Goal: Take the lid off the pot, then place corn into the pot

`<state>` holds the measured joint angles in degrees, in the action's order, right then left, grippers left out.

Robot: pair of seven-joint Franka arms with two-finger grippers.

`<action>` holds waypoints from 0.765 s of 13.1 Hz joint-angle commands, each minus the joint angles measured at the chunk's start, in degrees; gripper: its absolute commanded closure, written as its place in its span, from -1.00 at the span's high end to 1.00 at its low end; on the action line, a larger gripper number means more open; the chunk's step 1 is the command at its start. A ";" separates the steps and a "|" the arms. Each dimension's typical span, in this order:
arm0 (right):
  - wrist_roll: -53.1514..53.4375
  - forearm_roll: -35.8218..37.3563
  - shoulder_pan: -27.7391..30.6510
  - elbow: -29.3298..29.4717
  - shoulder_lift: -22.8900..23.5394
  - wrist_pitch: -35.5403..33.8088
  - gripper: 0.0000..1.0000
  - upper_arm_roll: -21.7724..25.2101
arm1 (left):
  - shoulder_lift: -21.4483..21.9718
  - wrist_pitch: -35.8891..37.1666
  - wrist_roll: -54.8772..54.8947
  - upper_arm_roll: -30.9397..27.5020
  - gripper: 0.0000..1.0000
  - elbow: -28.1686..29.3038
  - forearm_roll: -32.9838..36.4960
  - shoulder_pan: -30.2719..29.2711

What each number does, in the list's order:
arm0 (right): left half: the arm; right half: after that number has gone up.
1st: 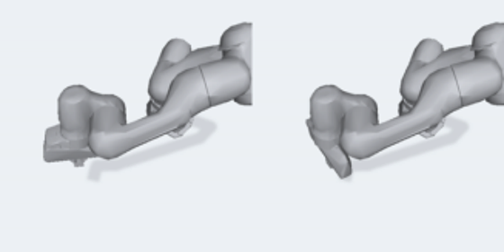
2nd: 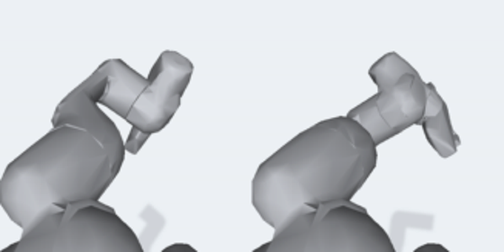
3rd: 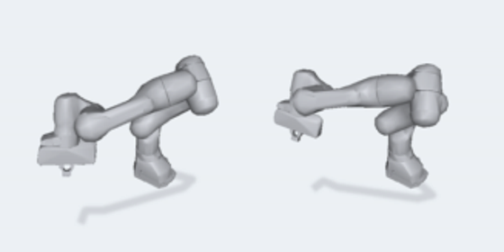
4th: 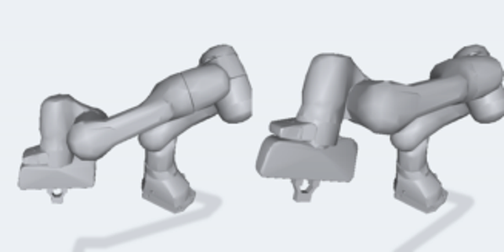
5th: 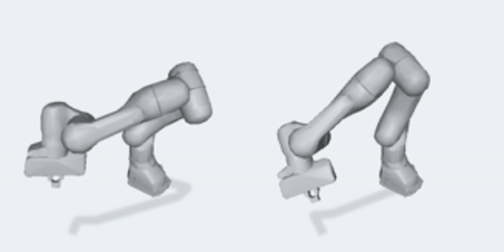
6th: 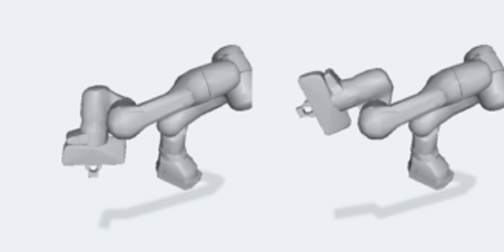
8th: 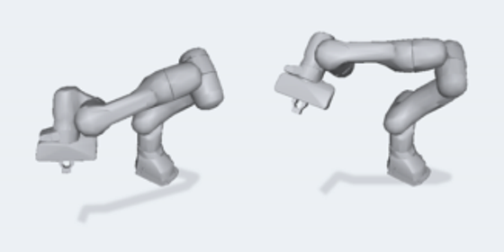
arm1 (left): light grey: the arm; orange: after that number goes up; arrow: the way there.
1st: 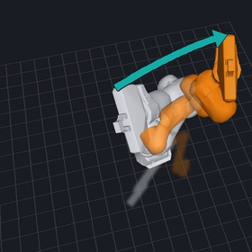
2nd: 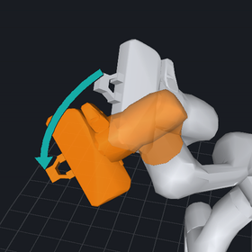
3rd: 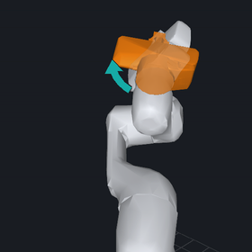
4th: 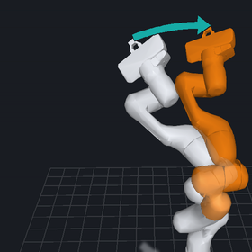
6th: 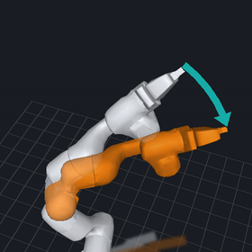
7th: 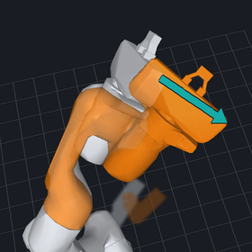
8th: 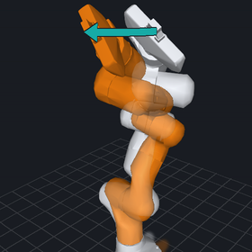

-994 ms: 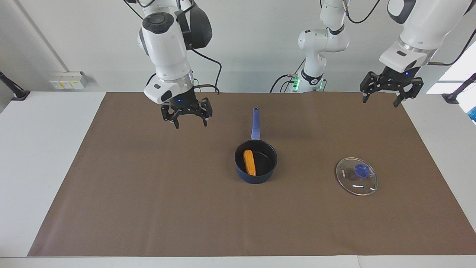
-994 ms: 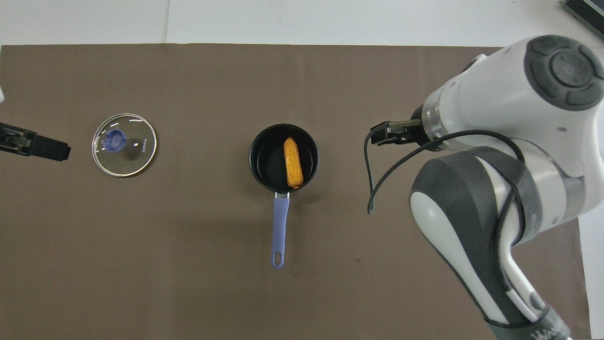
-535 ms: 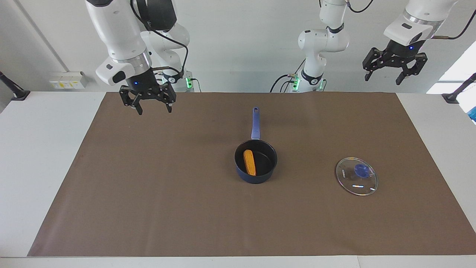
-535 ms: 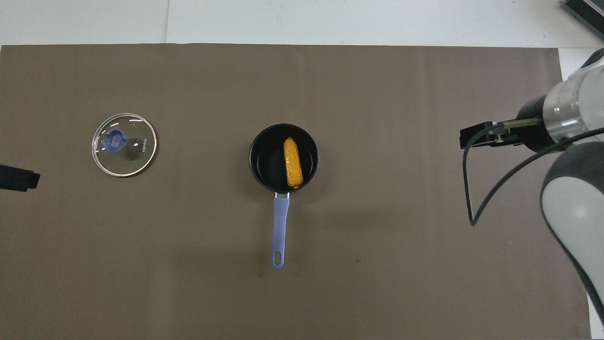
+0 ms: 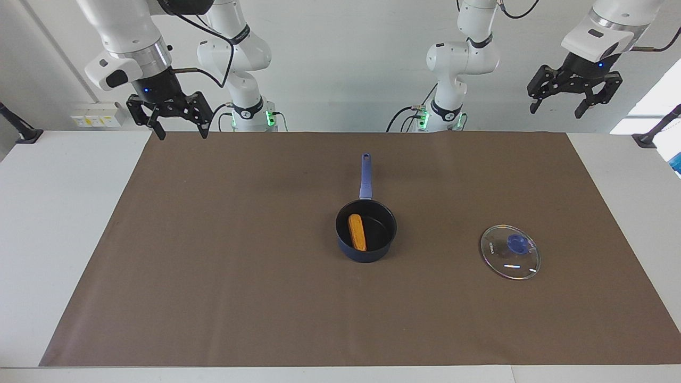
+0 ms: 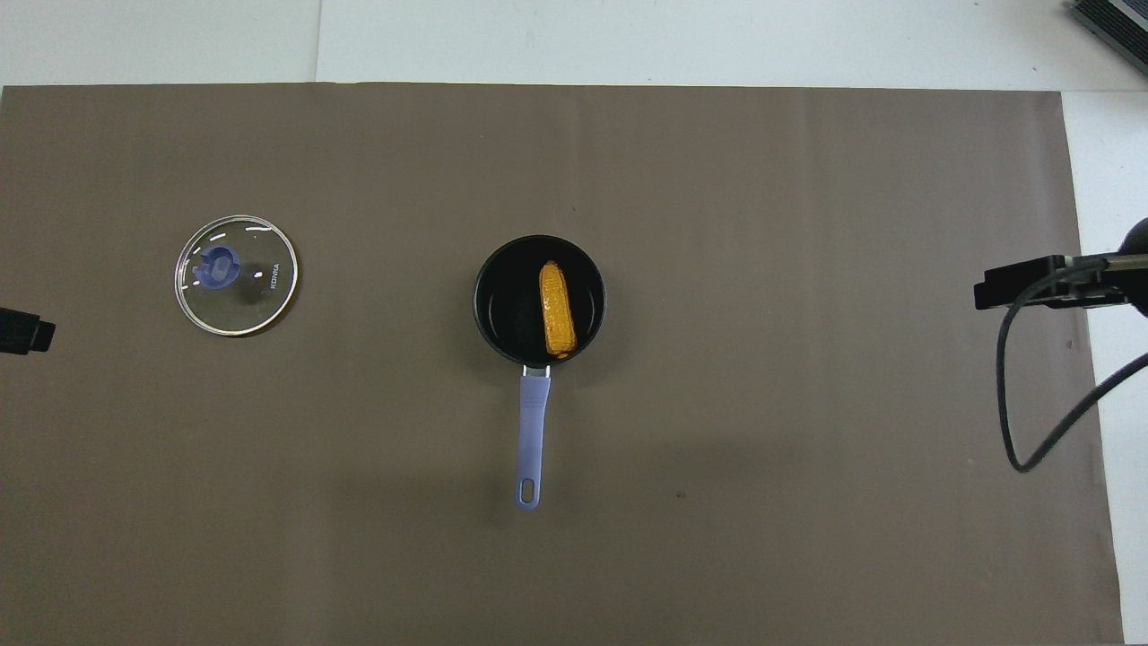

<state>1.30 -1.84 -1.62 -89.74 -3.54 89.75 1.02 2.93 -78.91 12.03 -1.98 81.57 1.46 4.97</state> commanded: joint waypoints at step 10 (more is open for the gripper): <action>-8.60 4.82 1.18 1.23 -0.95 -8.98 1.00 0.21 | 1.03 3.94 -3.32 -0.57 1.00 -0.97 -0.75 -0.32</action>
<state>-4.57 0.94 -0.43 -89.08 -4.23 82.12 1.60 3.56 -76.46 10.34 -2.39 81.14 1.44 4.93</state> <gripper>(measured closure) 0.000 0.000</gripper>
